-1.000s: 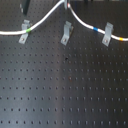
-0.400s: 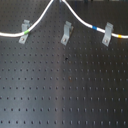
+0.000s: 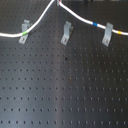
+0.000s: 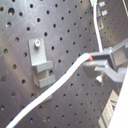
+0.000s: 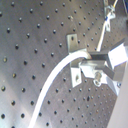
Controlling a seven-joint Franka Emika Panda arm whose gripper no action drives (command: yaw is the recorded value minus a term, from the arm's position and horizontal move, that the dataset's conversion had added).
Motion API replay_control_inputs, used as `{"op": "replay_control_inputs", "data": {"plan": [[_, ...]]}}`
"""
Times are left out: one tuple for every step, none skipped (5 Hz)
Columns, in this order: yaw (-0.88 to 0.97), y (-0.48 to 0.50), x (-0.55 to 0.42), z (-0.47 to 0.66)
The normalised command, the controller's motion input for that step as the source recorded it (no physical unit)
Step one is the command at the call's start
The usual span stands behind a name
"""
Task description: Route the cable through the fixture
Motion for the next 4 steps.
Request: {"op": "replay_control_inputs", "data": {"plan": [[0.03,0.0,-0.005,0.15],[-0.1,-0.153,-0.3,0.34],[-0.17,-0.053,-0.206,0.29],[0.0,-0.088,0.009,0.12]]}}
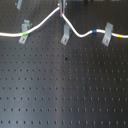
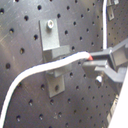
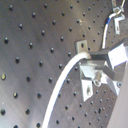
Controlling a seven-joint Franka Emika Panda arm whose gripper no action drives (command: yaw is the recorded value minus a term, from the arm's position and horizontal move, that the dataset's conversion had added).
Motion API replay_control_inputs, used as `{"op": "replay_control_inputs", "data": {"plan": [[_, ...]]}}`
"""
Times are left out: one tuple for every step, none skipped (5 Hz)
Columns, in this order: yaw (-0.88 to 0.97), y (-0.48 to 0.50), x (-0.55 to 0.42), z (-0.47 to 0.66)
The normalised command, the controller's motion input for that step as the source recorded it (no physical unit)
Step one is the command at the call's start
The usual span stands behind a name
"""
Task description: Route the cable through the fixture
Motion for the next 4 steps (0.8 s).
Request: {"op": "replay_control_inputs", "data": {"plan": [[0.01,-0.014,0.015,0.19],[-0.01,-0.021,0.009,0.52],[0.0,-0.001,-0.011,0.0],[0.02,0.053,-0.031,0.01]]}}
